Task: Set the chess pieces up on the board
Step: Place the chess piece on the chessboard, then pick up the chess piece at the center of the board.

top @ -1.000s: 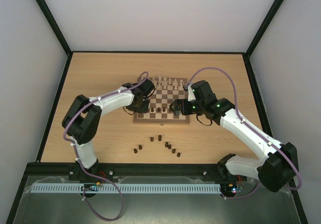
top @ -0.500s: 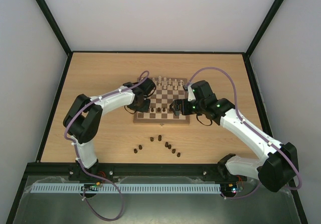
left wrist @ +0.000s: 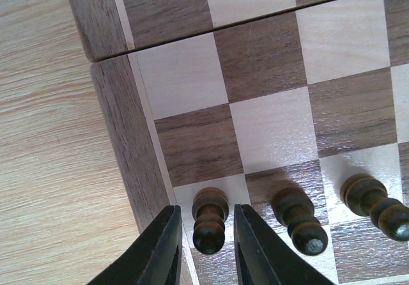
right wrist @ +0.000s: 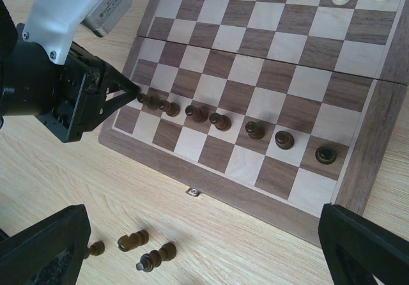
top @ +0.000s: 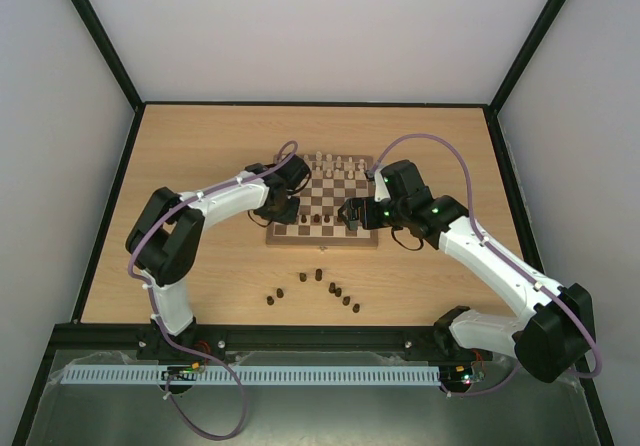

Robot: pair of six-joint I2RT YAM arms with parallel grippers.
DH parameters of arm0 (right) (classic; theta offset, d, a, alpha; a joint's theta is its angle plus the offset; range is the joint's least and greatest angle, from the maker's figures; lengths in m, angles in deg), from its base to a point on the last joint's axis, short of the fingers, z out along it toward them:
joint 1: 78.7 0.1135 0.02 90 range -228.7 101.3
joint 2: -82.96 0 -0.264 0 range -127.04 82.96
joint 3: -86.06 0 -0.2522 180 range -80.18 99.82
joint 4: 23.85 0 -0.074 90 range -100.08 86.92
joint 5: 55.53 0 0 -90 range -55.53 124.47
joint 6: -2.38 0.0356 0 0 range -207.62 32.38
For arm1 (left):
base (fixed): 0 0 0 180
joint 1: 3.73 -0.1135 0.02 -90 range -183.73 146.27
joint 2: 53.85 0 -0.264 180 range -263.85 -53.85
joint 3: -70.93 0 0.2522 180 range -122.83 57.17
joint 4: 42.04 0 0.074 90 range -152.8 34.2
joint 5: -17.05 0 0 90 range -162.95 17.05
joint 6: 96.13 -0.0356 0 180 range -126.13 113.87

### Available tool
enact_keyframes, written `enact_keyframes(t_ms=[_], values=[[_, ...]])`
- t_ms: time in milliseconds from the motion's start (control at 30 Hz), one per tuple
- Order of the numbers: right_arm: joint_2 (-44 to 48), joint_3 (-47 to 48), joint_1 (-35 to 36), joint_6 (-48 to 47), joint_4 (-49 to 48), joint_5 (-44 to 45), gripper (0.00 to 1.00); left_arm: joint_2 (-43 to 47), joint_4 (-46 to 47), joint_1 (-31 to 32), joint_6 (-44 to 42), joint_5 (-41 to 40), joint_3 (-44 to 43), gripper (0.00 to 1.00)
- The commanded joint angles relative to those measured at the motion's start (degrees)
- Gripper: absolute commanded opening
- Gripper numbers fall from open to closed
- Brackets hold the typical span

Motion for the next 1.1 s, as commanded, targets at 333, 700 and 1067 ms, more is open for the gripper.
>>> enact_keyframes(t_ms=[333, 700, 1067], values=[[-0.3, 0.0, 0.0, -0.3, 0.1, 0.5, 0.99, 11.6, -3.0, 0.1, 0.8, -0.9, -2.7, 0.43], [2.6, -0.3, 0.0, -0.3, -1.0, 0.2, 0.99, 18.6, -5.7, 0.4, 1.2, -1.1, -8.0, 0.62], [0.9, -0.4, 0.0, 2.2, -1.9, -5.8, 0.99, 24.2, -6.9, 3.3, 4.1, -1.9, -5.7, 0.99]])
